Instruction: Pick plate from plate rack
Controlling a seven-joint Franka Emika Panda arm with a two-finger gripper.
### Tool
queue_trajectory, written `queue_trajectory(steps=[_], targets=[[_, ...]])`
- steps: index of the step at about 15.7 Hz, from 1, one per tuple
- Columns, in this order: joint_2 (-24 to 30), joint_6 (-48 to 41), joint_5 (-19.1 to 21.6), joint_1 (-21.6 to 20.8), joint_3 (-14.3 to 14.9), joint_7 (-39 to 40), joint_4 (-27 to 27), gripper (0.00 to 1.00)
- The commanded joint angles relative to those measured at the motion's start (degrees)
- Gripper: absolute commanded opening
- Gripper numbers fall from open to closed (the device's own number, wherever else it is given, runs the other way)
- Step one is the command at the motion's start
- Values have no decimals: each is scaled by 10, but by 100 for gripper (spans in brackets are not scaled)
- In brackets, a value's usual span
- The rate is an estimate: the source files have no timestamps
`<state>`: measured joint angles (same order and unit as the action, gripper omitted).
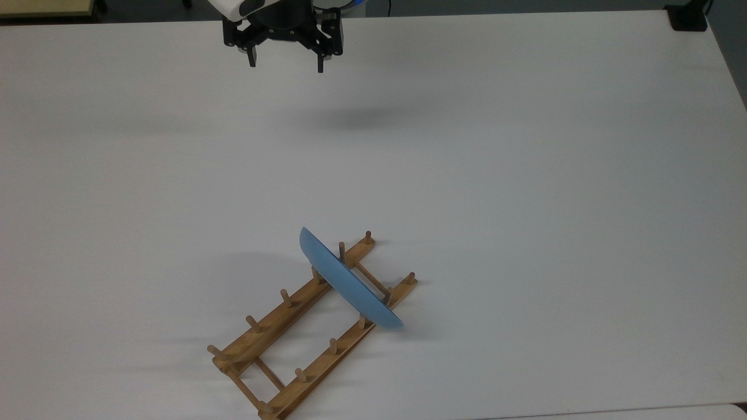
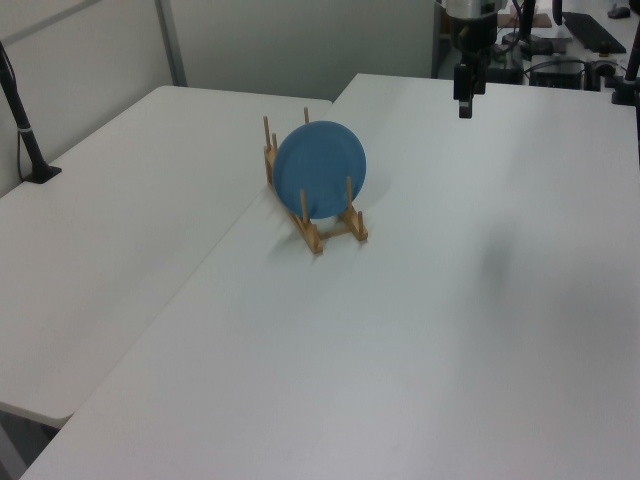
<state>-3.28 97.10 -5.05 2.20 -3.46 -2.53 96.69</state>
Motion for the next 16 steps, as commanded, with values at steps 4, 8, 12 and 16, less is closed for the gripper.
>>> queue_trajectory(steps=[4,8,12,16], targets=[[-30,-20,36,7,1,24,-30,100],[-30,-20,36,12,1,24,-30,100],[-29,-21,36,16,2,25,-38,100],[-31,-19,37,25,2,34,-51,100]])
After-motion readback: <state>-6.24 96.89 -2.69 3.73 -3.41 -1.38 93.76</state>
